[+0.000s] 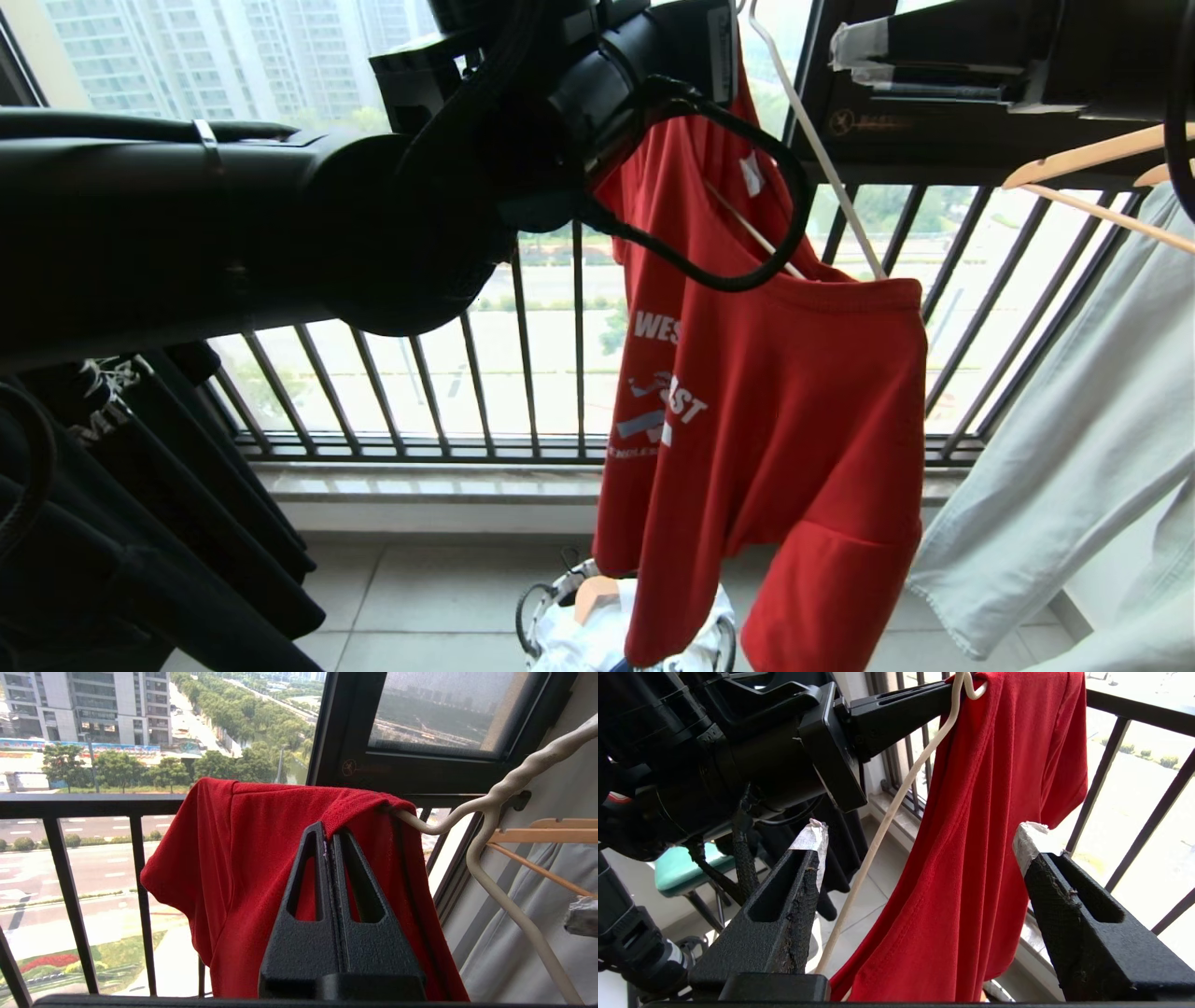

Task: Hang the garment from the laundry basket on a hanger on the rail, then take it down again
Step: Take the clothes off the clothes rack

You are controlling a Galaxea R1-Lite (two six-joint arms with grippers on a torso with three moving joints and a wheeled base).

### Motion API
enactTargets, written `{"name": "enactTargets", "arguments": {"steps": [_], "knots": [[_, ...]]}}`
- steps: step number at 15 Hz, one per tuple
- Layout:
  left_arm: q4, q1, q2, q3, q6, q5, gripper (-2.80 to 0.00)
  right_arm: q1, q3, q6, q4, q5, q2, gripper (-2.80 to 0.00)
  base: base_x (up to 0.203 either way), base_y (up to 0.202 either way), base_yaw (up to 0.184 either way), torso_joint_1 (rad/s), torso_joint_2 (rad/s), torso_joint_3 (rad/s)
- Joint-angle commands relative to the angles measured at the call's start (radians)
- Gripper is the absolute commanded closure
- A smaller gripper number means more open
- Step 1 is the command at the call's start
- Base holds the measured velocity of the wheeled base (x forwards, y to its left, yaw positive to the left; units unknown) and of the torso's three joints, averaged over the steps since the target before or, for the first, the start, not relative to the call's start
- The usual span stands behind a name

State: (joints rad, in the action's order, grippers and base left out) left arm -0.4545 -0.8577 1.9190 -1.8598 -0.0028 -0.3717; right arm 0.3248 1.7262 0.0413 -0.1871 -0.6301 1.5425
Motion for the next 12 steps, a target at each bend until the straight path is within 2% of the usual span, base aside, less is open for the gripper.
{"name": "enactTargets", "arguments": {"steps": [1,5,7,10,11,12], "knots": [[-0.003,-0.001,-0.012,0.002,0.000,-0.003,0.00,0.022,0.030,0.000,-0.013,0.003,0.039,-2.80,0.000,0.000,0.000,0.000,0.00,0.000],[-0.003,-0.003,-0.026,0.019,-0.002,-0.003,0.00,0.081,0.045,-0.009,-0.030,0.085,0.071,-2.80,0.000,0.000,0.000,0.000,0.00,0.000],[-0.003,-0.003,-0.031,0.019,-0.002,-0.003,0.00,0.082,0.060,-0.011,-0.032,0.088,0.089,-2.80,0.000,0.000,0.000,0.000,0.00,0.000],[-0.004,-0.003,-0.040,0.022,-0.003,-0.003,0.00,0.081,0.098,-0.035,-0.065,0.146,0.126,-2.80,0.000,0.000,0.000,0.000,0.00,0.000],[-0.004,-0.003,-0.041,0.024,-0.003,-0.003,0.00,0.080,0.113,-0.041,-0.069,0.162,0.136,0.00,0.000,0.000,0.000,0.000,0.00,0.000],[-0.004,-0.003,-0.045,0.028,-0.003,-0.003,0.00,0.080,0.127,-0.043,-0.071,0.165,0.140,0.00,0.000,0.000,0.000,0.000,0.00,0.000]]}}
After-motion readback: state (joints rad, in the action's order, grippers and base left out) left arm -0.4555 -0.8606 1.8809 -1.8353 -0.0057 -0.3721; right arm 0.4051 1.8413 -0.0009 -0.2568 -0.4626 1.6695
